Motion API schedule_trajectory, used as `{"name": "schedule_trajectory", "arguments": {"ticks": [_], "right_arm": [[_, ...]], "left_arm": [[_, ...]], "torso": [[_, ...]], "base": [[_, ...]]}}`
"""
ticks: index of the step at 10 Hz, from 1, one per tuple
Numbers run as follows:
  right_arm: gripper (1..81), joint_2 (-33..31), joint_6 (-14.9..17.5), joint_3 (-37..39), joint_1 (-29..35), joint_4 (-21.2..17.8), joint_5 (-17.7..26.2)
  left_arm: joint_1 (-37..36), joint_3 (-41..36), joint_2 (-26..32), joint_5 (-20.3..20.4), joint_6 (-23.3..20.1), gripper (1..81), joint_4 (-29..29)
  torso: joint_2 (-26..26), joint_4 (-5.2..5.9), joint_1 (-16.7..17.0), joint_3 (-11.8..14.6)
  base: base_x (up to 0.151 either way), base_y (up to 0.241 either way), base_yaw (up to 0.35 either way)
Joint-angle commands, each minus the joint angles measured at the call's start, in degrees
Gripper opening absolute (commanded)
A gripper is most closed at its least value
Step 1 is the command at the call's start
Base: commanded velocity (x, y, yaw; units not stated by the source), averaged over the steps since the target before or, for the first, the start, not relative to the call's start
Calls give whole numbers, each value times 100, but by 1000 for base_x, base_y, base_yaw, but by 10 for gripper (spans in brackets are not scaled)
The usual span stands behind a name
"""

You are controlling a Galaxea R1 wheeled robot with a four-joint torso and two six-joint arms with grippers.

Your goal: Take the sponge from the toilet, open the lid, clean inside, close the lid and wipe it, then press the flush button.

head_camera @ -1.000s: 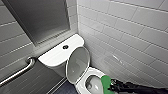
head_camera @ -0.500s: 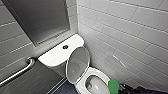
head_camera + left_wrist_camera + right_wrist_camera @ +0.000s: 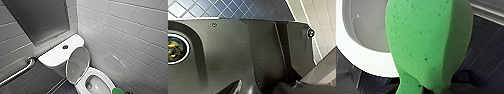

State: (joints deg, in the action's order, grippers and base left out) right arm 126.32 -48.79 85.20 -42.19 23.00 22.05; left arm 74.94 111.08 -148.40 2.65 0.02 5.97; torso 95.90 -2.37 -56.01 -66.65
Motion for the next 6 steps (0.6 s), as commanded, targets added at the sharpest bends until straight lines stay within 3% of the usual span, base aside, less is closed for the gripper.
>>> {"name": "schedule_trajectory", "arguments": {"ticks": [1,2,5,6], "right_arm": [[10,-711,-96,-866,627,73,361],[10,-875,-166,-1126,846,81,404],[10,-817,-341,-1420,1777,133,1158],[10,-632,-509,-1367,2007,371,1451]], "left_arm": [[-88,-113,55,-379,-29,811,53],[-97,-113,20,-379,-38,811,70],[-98,-104,-6,-379,-29,811,123],[-97,-95,-6,-379,-29,811,123]], "torso": [[0,0,0,0],[0,0,0,0],[0,0,0,0],[0,0,0,0]], "base": [[0,0,0],[0,0,0],[0,0,0],[0,0,0]]}}
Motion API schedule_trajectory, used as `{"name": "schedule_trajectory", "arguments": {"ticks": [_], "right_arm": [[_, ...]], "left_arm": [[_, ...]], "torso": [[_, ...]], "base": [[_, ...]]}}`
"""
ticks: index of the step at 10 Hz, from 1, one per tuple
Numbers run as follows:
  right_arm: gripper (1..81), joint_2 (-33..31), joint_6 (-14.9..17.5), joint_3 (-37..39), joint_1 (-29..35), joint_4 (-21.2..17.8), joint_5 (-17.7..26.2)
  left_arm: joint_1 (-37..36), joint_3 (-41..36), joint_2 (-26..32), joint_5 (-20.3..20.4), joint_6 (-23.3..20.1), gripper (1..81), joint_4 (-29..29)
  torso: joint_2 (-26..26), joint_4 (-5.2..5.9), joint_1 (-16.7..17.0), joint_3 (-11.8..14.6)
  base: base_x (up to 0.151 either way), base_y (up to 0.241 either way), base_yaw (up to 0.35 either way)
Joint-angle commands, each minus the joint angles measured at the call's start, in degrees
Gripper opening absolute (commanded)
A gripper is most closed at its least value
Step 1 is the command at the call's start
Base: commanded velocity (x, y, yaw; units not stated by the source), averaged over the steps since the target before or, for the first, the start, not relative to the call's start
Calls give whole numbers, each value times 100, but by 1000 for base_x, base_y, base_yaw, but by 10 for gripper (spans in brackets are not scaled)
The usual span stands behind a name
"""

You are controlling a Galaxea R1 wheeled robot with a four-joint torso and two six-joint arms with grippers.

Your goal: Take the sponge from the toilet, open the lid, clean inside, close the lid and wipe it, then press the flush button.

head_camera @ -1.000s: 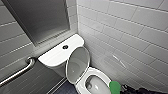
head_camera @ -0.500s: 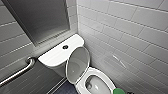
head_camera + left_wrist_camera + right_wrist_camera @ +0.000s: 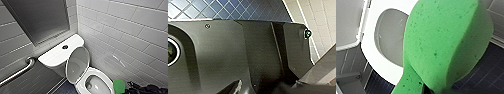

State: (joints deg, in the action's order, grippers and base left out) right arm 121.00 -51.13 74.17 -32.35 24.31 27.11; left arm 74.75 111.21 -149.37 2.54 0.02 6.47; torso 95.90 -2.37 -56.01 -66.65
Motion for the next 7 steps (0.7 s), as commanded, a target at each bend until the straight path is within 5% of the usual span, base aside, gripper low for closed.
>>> {"name": "schedule_trajectory", "arguments": {"ticks": [1,3,7], "right_arm": [[10,180,-641,-228,1190,781,1312],[10,779,-1259,-228,1454,1682,1956],[10,2164,-1374,577,1613,1876,2114]], "left_arm": [[-88,-109,91,-368,-29,811,73],[-79,-109,91,-368,-29,811,73],[-79,-117,100,-368,-20,811,65]], "torso": [[0,0,0,0],[4,-2,0,0],[9,-5,7,2]], "base": [[0,0,0],[0,0,0],[0,0,0]]}}
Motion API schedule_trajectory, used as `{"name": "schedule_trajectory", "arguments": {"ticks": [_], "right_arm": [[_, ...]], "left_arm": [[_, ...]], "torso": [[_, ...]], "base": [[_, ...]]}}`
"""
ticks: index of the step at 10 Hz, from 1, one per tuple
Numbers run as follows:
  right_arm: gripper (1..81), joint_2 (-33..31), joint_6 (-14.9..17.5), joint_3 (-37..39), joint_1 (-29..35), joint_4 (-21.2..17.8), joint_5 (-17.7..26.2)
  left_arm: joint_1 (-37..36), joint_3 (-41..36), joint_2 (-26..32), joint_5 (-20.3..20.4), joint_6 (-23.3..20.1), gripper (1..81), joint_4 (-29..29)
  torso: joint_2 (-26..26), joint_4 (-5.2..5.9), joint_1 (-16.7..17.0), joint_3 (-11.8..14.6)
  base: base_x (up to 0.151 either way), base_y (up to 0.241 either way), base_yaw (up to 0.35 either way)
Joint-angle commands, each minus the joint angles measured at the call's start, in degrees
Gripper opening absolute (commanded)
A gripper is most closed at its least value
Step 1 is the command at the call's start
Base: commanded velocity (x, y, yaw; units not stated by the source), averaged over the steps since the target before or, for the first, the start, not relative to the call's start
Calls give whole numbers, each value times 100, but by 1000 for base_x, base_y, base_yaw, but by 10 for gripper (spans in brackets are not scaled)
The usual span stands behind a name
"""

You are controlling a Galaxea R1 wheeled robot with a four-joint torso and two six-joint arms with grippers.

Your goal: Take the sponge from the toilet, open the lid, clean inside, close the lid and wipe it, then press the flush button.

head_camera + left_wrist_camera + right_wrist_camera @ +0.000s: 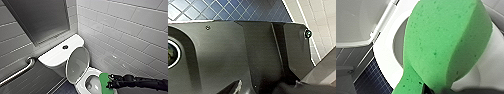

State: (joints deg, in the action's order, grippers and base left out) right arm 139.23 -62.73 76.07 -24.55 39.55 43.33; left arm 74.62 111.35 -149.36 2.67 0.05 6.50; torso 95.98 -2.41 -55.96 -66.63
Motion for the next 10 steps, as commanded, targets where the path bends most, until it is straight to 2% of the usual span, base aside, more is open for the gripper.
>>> {"name": "schedule_trajectory", "arguments": {"ticks": [1,3,4,5,7,10], "right_arm": [[10,670,-213,671,937,378,458],[10,1101,-231,1067,1008,800,422],[10,1241,-231,1388,991,976,84],[10,1354,-239,1853,939,951,-745],[10,1627,-379,2565,754,923,-1701],[10,1996,-389,3439,754,888,-2285]], "left_arm": [[-66,-139,108,-381,-22,811,62],[-74,-122,116,-390,-22,811,62],[-65,-122,133,-390,-22,811,62],[-66,-122,134,-390,-22,811,62],[-65,-44,126,-390,-22,811,27],[-65,1,108,-399,-22,811,27]], "torso": [[0,0,0,0],[-2,0,0,0],[-5,0,-2,0],[-5,2,-2,0],[-6,2,-2,0],[-6,2,-5,-2]], "base": [[0,0,0],[0,0,0],[0,0,0],[0,0,0],[0,0,0],[0,0,0]]}}
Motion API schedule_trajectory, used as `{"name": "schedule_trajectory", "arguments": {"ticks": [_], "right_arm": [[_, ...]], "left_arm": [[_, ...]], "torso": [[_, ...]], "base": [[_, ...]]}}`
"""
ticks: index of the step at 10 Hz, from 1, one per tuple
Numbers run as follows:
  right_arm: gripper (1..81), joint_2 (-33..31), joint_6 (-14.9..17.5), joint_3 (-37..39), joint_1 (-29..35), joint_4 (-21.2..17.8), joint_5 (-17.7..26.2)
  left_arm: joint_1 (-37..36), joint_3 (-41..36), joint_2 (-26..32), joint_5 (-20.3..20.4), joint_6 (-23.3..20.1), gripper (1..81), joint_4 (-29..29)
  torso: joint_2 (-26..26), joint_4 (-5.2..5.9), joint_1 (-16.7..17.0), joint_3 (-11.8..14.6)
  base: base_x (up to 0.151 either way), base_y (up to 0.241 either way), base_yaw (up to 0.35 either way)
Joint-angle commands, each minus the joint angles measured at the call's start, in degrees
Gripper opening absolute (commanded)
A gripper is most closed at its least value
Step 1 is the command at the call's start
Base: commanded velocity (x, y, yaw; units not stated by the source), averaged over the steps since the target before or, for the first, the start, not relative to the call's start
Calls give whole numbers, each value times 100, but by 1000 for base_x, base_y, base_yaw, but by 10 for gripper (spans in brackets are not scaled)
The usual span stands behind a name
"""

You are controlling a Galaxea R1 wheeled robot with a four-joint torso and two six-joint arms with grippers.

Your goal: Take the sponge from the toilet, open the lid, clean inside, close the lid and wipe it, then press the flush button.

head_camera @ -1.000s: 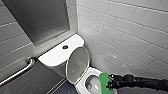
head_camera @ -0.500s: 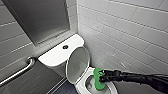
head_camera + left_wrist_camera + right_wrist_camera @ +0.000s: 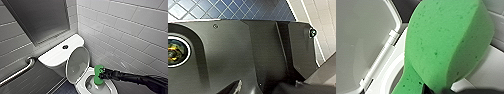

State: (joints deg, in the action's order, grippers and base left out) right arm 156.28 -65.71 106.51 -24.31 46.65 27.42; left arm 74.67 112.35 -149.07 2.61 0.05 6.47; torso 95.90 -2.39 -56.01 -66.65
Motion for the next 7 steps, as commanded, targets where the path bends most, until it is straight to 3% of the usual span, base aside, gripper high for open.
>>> {"name": "schedule_trajectory", "arguments": {"ticks": [1,3,6,7], "right_arm": [[10,406,-91,501,738,177,-703],[10,687,-91,905,563,177,-878],[10,864,-152,1632,-140,134,-1613],[10,811,-170,1723,-255,72,-1678]], "left_arm": [[-70,-90,69,-393,-14,811,38],[-53,-90,61,-393,-14,811,29],[53,-90,139,-393,-22,811,29],[62,-90,157,-393,-22,811,29]], "torso": [[2,0,0,0],[0,0,0,0],[0,0,0,0],[0,0,0,0]], "base": [[0,0,0],[0,0,0],[0,0,0],[0,0,0]]}}
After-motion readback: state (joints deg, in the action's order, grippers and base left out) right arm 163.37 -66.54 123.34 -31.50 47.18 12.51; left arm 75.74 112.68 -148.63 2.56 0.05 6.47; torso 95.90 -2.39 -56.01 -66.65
